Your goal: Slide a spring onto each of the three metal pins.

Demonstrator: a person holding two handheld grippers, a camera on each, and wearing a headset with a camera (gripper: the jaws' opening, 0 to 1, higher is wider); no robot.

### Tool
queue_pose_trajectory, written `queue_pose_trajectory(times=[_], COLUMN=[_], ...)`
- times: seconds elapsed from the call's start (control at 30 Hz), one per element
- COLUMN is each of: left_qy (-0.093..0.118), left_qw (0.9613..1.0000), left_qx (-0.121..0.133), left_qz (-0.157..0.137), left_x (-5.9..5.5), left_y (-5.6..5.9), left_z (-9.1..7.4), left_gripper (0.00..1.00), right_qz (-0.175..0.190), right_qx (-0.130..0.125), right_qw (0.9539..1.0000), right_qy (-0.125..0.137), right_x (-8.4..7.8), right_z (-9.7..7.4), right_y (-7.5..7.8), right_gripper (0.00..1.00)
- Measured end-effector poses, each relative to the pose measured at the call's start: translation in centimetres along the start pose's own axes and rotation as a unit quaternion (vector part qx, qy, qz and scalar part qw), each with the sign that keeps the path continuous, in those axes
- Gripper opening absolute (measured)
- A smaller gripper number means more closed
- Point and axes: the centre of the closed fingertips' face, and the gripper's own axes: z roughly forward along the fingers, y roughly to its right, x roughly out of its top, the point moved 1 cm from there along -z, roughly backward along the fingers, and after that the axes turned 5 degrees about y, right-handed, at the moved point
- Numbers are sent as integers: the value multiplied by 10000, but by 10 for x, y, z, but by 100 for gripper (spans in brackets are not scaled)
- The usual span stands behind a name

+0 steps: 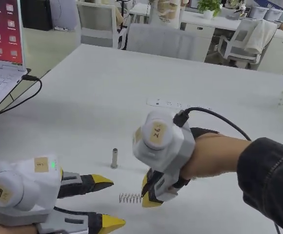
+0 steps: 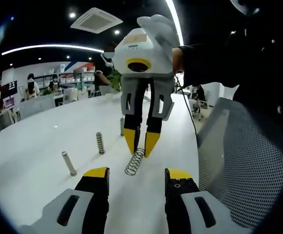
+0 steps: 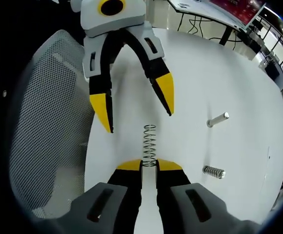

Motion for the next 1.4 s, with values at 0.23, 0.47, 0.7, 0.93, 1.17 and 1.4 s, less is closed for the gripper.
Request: queue_pose_trajectory(times=[0.23,0.47,0.7,0.93,1.17,1.4], left_qy=[42,97,84,54,30,34], left_qw=[9998,9995,9992,9990,9988,9986], left_qx=[-179,-288,-366,-421,-470,-499], left_qz=[80,102,119,110,166,198], left_x=[2,5,4,3,4,6], left_y=[8,12,14,16,19,20], left_z=[3,6,7,6,7,5], left_gripper=[30,21,12,5,3,2], right_qz=[-73,-173,-233,-255,-294,-345], right_qx=[15,71,102,118,129,131], right_qw=[10000,9998,9996,9995,9994,9991], right_qy=[44,42,106,129,163,191], right_x=[3,3,6,5,5,6], right_z=[-5,-6,-8,-8,-10,-11], right_y=[-8,-15,-18,-20,-21,-21], right_gripper=[8,8,8,8,8,8])
